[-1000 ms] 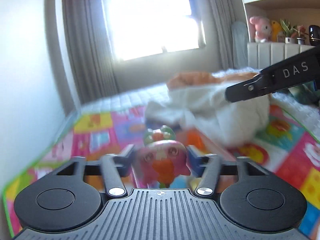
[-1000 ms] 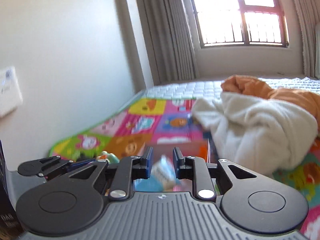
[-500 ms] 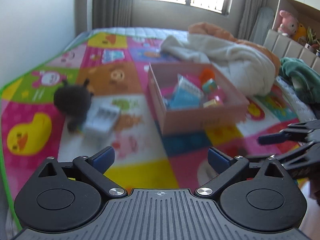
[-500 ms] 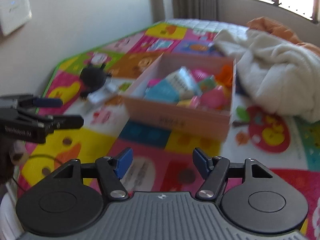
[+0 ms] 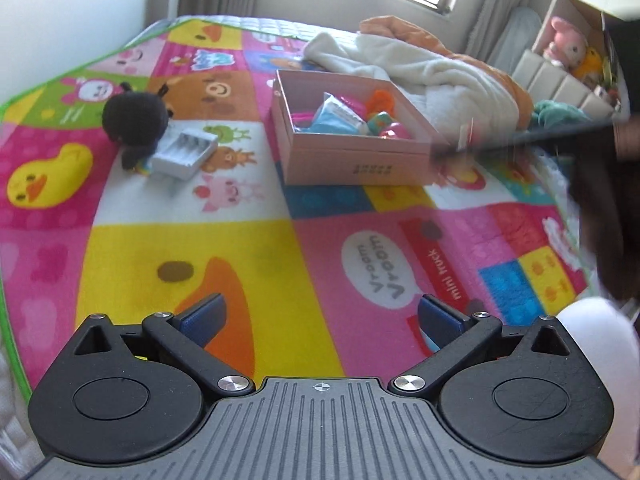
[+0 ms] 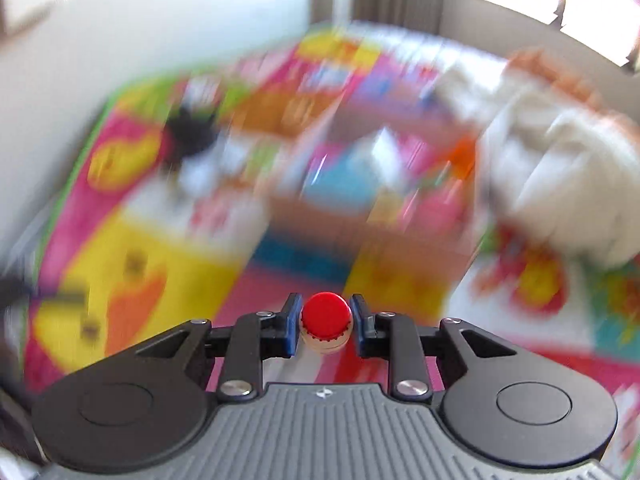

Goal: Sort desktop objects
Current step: 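Carry the pig figurine and bottle over the pink box and release both, then reach the left gripper to the black plush toy while the right gripper reaches the battery holder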

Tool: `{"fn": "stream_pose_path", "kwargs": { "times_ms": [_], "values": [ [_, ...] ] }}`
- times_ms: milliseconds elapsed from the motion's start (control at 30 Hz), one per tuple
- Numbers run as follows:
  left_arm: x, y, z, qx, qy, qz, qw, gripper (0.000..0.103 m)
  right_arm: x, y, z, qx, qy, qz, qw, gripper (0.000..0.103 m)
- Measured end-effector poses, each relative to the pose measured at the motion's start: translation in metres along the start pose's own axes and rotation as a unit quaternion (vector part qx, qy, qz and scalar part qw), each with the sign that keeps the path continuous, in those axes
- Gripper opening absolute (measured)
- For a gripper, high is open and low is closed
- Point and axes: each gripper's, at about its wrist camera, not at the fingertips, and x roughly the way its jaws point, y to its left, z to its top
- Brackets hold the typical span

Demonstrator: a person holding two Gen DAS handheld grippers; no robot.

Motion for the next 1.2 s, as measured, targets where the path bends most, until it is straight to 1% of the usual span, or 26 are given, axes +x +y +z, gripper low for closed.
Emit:
{"fn": "stream_pose_path", "kwargs": {
  "times_ms": [33,67,100,133,167,200,267,333,433,533,600,633,667,700,733,833,900,967,1033,1067,1100,1133,1167,1200],
  "values": [
    [-0.003,0.000,0.000,-0.002,-0.003,-0.003,1.0000,0.103,-0.004,-0.006,0.018,0.006,-0.020,-0.012,1.000,0.025],
    [-0.004,-0.001,0.000,0.001,-0.007,-0.004,1.0000,0.103,-0.006,-0.013,0.036,0.012,-0.037,-0.023,0.999,0.027],
    [-0.005,-0.003,0.000,0.004,-0.011,-0.001,0.9999,0.103,-0.005,-0.020,0.051,0.020,-0.050,-0.032,0.998,0.034],
    [-0.004,-0.004,-0.001,0.006,-0.012,0.004,0.9999,0.103,-0.003,-0.027,0.065,0.032,-0.059,-0.042,0.997,0.054],
    [-0.001,-0.004,-0.003,0.006,-0.010,0.008,0.9999,0.103,0.000,-0.034,0.077,0.048,-0.067,-0.055,0.995,0.060],
    [0.001,-0.003,-0.006,0.005,-0.008,0.009,0.9999,0.103,0.002,-0.039,0.086,0.059,-0.075,-0.063,0.993,0.060],
    [0.012,0.001,-0.013,-0.003,-0.001,0.007,1.0000,0.103,0.004,-0.043,0.095,0.069,-0.085,-0.066,0.992,0.060],
    [0.025,0.006,-0.020,-0.008,0.008,0.019,0.9998,0.103,0.006,-0.039,0.096,0.071,-0.089,-0.055,0.992,0.060],
    [0.038,0.016,-0.028,-0.012,0.006,0.051,0.9986,0.103,0.021,-0.011,0.089,0.041,-0.079,-0.022,0.996,0.060],
    [0.037,0.031,-0.030,-0.037,-0.009,0.065,0.9972,0.103,0.051,0.036,0.085,-0.003,-0.058,0.021,0.998,0.060],
    [0.033,0.042,-0.029,-0.048,-0.020,0.079,0.9956,0.103,0.076,0.069,0.085,-0.018,-0.040,0.052,0.998,0.061],
    [0.030,0.046,-0.028,-0.050,-0.024,0.087,0.9946,0.103,0.090,0.084,0.087,-0.024,-0.031,0.069,0.997,0.068],
    [0.028,0.051,-0.028,-0.052,-0.027,0.094,0.9938,0.103,0.106,0.100,0.088,-0.031,-0.023,0.082,0.996,0.079],
    [0.025,0.056,-0.027,-0.054,-0.028,0.099,0.9933,0.103,0.123,0.115,0.089,-0.042,-0.018,0.087,0.995,0.084],
    [0.022,0.061,-0.027,-0.055,-0.029,0.101,0.9929,0.103,0.140,0.129,0.090,-0.058,-0.017,0.082,0.995,0.090],
    [0.013,0.076,-0.030,-0.059,-0.030,0.110,0.9917,0.103,0.190,0.161,0.090,-0.107,0.004,0.050,0.993,0.090],
    [0.008,0.087,-0.032,-0.067,-0.033,0.119,0.9900,0.103,0.214,0.170,0.087,-0.117,0.018,0.043,0.992,0.090],
    [0.006,0.100,-0.032,-0.081,-0.038,0.128,0.9878,0.103,0.229,0.171,0.082,-0.117,0.030,0.044,0.992,0.090],
    [0.004,0.111,-0.029,-0.096,-0.048,0.142,0.9841,0.103,0.231,0.169,0.075,-0.119,0.030,0.049,0.991,0.088],
    [0.003,0.116,-0.027,-0.106,-0.055,0.152,0.9812,0.103,0.227,0.167,0.070,-0.124,0.023,0.052,0.991,0.087],
    [0.002,0.121,-0.026,-0.118,-0.064,0.161,0.9778,0.103,0.220,0.165,0.065,-0.130,0.016,0.055,0.990,0.084],
    [0.000,0.127,-0.024,-0.132,-0.073,0.167,0.9743,0.103,0.211,0.164,0.059,-0.139,0.011,0.059,0.989,0.062],
    [-0.001,0.131,-0.022,-0.146,-0.083,0.172,0.9707,0.103,0.201,0.162,0.053,-0.150,0.012,0.065,0.987,0.028],
    [-0.002,0.135,-0.019,-0.158,-0.092,0.174,0.9675,0.103,0.188,0.160,0.047,-0.155,0.025,0.074,0.985,0.020]
  ]
}}
